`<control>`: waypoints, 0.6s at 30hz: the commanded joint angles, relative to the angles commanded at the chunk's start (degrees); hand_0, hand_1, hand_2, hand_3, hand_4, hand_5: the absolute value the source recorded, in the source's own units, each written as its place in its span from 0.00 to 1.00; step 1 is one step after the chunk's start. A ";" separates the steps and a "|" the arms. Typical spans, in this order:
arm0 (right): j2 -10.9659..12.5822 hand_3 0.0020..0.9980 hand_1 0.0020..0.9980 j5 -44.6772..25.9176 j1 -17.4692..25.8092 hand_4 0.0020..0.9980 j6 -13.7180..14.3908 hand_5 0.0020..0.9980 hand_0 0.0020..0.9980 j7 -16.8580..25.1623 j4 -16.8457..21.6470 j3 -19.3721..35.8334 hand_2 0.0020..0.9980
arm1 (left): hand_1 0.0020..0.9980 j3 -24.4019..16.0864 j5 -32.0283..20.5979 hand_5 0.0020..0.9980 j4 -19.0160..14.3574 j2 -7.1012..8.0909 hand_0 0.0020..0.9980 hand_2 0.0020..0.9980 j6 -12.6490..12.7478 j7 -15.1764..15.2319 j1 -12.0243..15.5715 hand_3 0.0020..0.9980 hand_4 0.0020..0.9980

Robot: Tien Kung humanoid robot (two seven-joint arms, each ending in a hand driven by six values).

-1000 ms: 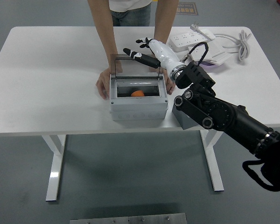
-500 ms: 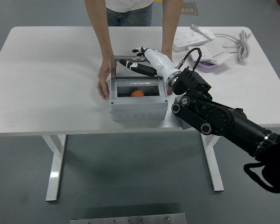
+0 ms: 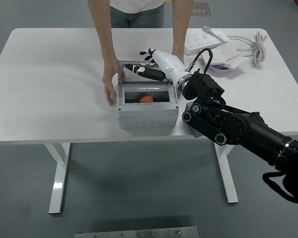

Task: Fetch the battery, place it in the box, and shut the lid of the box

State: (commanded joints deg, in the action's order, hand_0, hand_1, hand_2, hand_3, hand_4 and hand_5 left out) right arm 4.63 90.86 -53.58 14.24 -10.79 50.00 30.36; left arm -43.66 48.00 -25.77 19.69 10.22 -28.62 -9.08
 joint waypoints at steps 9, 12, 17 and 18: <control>0.42 0.72 0.36 0.39 0.02 0.99 -1.25 1.00 0.27 -1.30 0.68 -0.87 0.51 | 0.75 0.08 -0.12 0.00 0.02 -0.04 0.69 0.59 0.08 0.10 -0.07 0.50 0.34; 0.47 0.72 0.36 0.65 -0.05 0.99 -1.36 1.00 0.27 -1.46 0.82 -0.95 0.51 | 0.75 0.04 -0.05 0.00 0.02 -0.03 0.69 0.59 0.07 0.07 -0.06 0.50 0.34; 0.61 0.72 0.36 0.81 0.00 0.98 -1.36 1.00 0.26 -1.56 0.93 -1.05 0.51 | 0.75 0.08 -0.08 0.00 0.02 -0.05 0.69 0.59 0.06 0.06 -0.02 0.50 0.34; 0.64 0.72 0.36 0.80 0.06 0.98 -1.33 1.00 0.26 -1.56 0.93 -1.09 0.51 | 0.75 0.05 -0.03 0.00 0.01 -0.07 0.69 0.59 0.05 0.02 0.00 0.50 0.34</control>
State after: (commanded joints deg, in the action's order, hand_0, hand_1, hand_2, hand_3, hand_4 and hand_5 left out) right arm 5.27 91.66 -53.52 12.91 -12.36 50.93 29.27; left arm -43.61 47.97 -25.76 19.62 10.27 -28.60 -9.08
